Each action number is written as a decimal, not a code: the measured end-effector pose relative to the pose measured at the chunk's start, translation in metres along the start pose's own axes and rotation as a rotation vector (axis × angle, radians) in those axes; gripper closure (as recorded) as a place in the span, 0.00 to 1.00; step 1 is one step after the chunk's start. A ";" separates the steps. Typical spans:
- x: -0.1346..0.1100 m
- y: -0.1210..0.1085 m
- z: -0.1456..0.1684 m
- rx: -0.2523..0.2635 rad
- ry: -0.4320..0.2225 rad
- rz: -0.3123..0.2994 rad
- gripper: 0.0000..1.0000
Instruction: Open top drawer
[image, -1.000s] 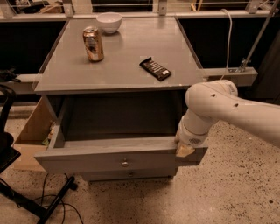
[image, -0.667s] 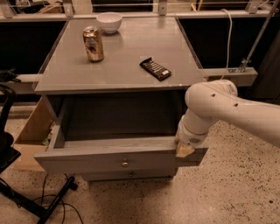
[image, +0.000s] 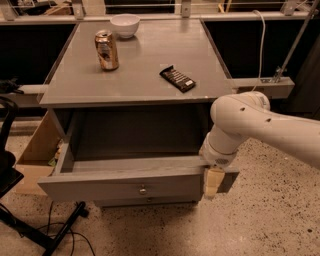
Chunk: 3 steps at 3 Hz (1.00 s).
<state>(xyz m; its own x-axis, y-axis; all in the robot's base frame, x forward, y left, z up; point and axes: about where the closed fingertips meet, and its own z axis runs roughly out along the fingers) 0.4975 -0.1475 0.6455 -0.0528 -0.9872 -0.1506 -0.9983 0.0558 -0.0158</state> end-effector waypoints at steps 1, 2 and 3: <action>0.003 0.015 0.004 -0.013 0.000 0.001 0.00; 0.006 0.048 0.005 -0.046 0.022 -0.002 0.16; 0.012 0.079 0.002 -0.080 0.050 0.010 0.47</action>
Offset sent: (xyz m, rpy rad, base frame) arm -0.1033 -0.0055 -0.0124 -0.0581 0.1044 0.0273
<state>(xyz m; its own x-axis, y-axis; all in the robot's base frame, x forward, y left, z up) 0.4176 -0.1543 0.6406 -0.0619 -0.9930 -0.1010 -0.9964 0.0556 0.0644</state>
